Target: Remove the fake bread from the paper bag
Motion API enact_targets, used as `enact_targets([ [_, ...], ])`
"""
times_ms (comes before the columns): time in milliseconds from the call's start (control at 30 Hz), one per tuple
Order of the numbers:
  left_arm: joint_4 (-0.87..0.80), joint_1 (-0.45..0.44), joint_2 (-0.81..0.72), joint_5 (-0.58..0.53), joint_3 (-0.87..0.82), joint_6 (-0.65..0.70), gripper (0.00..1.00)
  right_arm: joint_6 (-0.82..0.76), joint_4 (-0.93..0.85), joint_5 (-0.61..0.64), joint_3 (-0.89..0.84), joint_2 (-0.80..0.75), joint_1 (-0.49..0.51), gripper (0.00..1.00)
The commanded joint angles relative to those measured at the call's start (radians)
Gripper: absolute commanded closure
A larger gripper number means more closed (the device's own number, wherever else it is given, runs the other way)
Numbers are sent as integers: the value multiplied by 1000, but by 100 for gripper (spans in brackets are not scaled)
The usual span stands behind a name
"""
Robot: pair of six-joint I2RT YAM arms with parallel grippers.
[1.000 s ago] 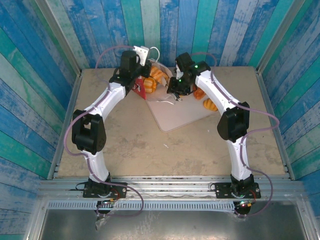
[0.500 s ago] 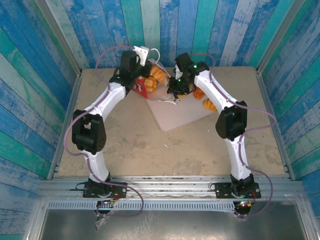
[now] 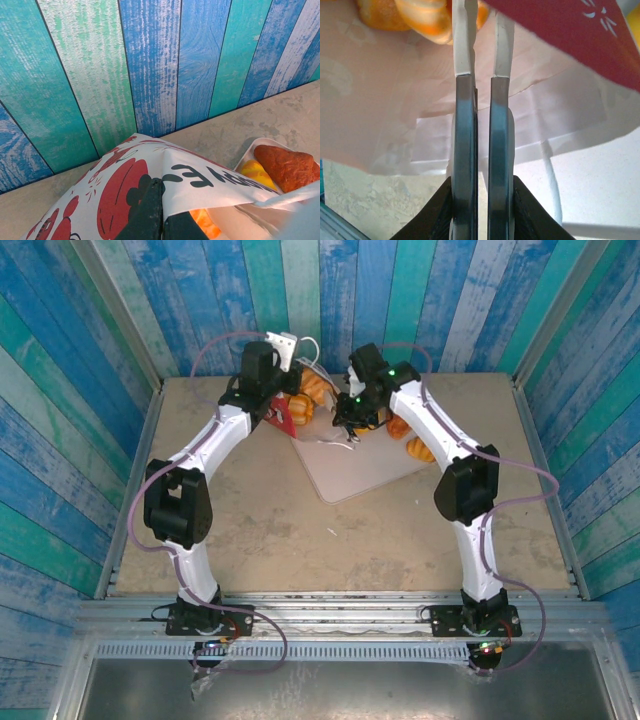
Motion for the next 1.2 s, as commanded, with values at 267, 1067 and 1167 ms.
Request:
enact_targets([
  [267, -36, -7, 10, -6, 14, -36, 100, -55, -23, 35, -93, -175, 32, 99],
  [1067, -38, -7, 24, -50, 36, -47, 100, -69, -191, 99, -261, -424, 51, 99],
  [1167, -37, -6, 24, -48, 40, -46, 100, -60, -212, 98, -279, -460, 41, 99],
])
